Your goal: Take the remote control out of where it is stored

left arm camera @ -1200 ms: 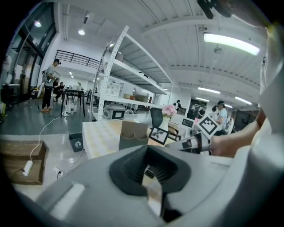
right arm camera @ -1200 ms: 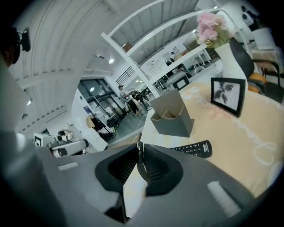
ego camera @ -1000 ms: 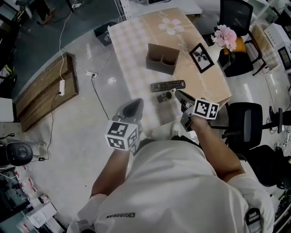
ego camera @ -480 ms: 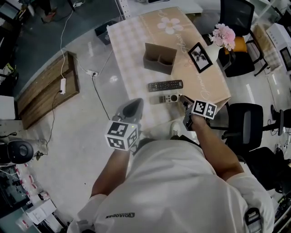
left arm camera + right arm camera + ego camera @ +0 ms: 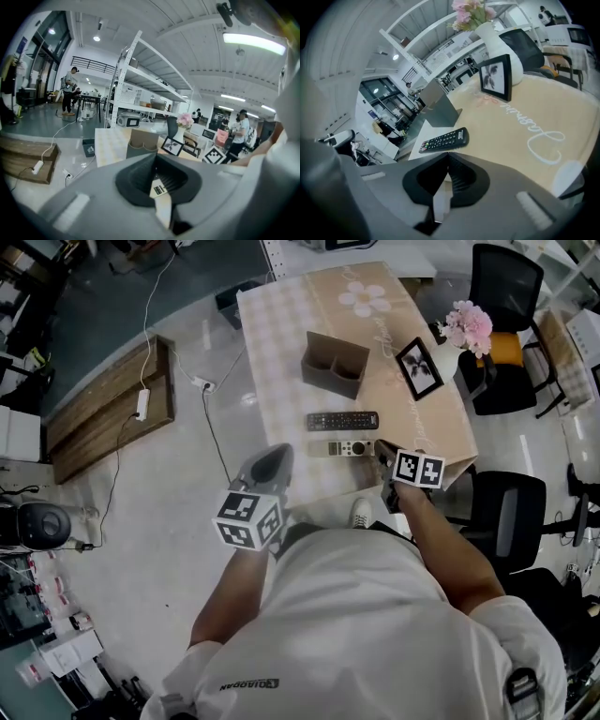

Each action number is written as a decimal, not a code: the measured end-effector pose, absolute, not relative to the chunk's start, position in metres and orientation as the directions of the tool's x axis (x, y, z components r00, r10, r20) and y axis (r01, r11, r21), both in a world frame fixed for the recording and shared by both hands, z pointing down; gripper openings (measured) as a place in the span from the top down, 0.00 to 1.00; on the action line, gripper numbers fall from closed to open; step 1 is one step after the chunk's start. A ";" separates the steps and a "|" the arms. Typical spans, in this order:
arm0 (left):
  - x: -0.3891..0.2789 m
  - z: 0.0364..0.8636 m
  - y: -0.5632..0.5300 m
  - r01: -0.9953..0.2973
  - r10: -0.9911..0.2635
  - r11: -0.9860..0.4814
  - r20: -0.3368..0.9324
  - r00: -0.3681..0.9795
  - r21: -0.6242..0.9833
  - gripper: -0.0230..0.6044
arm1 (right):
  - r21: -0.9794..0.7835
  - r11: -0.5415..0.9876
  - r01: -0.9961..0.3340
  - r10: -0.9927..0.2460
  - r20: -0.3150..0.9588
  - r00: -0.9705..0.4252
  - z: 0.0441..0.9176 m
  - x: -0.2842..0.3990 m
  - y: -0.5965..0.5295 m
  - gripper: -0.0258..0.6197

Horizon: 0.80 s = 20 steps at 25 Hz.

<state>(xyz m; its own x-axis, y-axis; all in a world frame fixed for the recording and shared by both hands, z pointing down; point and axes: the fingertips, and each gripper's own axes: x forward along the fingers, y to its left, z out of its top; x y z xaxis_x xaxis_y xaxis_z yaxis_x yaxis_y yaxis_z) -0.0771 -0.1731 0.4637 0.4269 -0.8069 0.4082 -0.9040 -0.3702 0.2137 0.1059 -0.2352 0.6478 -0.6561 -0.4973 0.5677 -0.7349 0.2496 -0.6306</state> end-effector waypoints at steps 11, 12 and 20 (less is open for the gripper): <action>-0.053 0.431 -0.150 -0.942 -0.882 -0.272 0.342 0.325 0.196 0.96 | -0.547 0.679 -0.491 -0.337 0.362 -0.869 0.542 0.071 -0.203 0.96; -0.052 0.427 -0.146 -0.945 -0.886 -0.266 0.337 0.318 0.193 0.96 | -0.551 0.693 -0.466 -0.321 0.343 -0.883 0.533 0.069 -0.199 0.96; -0.048 0.419 -0.121 -0.944 -0.883 -0.269 0.341 0.322 0.192 0.96 | -0.509 0.760 -0.404 -0.312 0.259 -0.914 0.487 0.061 -0.175 0.96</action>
<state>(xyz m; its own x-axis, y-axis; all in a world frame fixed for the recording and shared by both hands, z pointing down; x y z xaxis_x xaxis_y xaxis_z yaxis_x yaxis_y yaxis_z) -0.0480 -0.1212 0.4189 0.3218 -0.8831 0.3415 -0.9436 -0.2694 0.1924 0.0612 -0.1751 0.4868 -0.9140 -0.3124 0.2587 -0.4039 0.7604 -0.5086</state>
